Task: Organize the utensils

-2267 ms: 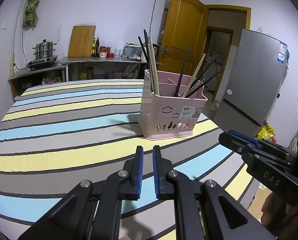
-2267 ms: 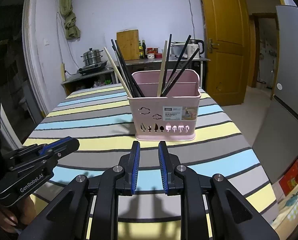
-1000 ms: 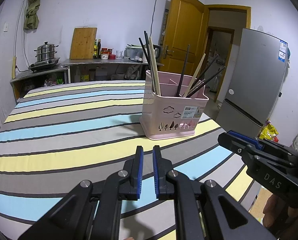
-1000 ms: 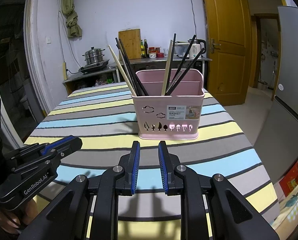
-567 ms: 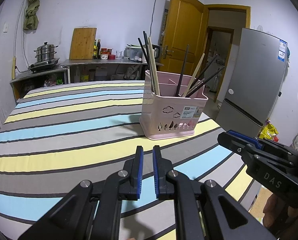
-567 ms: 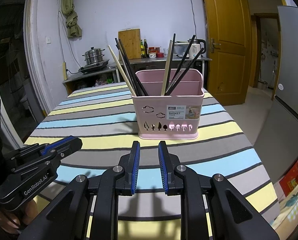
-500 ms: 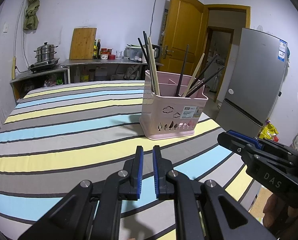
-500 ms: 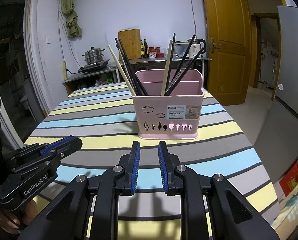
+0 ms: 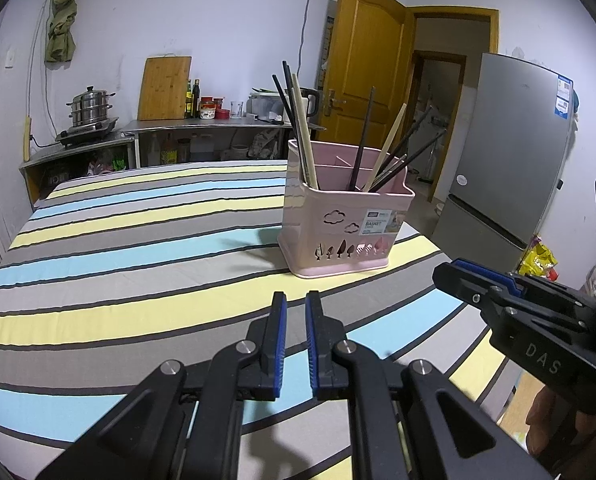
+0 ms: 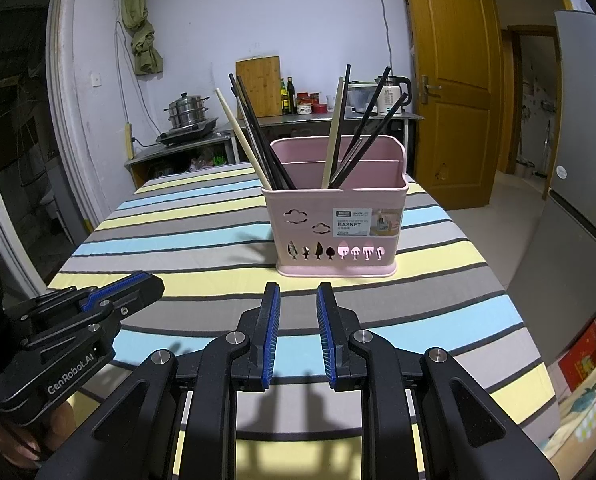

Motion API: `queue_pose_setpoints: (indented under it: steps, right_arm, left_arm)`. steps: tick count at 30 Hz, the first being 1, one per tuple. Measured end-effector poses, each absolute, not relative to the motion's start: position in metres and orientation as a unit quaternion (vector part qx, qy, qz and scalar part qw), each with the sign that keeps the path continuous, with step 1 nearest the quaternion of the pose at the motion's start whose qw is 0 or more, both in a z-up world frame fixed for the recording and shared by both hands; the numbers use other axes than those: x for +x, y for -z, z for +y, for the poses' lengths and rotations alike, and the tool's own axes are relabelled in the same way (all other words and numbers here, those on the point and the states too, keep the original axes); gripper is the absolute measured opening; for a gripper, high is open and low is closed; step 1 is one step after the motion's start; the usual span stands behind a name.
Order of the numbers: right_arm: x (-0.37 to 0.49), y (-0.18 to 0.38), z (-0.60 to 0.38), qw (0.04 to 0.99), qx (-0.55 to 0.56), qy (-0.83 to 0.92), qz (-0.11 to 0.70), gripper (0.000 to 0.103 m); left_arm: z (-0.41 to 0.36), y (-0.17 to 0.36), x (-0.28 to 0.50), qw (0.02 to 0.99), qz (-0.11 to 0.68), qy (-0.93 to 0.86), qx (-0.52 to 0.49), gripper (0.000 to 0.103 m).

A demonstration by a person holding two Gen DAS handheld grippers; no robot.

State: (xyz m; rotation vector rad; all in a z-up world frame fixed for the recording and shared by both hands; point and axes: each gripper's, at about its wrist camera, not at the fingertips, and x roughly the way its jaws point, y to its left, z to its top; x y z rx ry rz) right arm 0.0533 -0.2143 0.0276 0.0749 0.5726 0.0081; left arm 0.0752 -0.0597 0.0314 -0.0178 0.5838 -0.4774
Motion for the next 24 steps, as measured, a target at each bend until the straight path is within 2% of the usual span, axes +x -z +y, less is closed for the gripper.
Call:
queue_pose_setpoints:
  steps: [24]
  right_arm:
    - [0.0535,-0.0263,-0.2140,0.958,0.037,-0.004,0.285,0.020]
  left_arm:
    - [-0.0626,-0.0282,0.0747,0.929,0.289,0.233,-0.002,0.010]
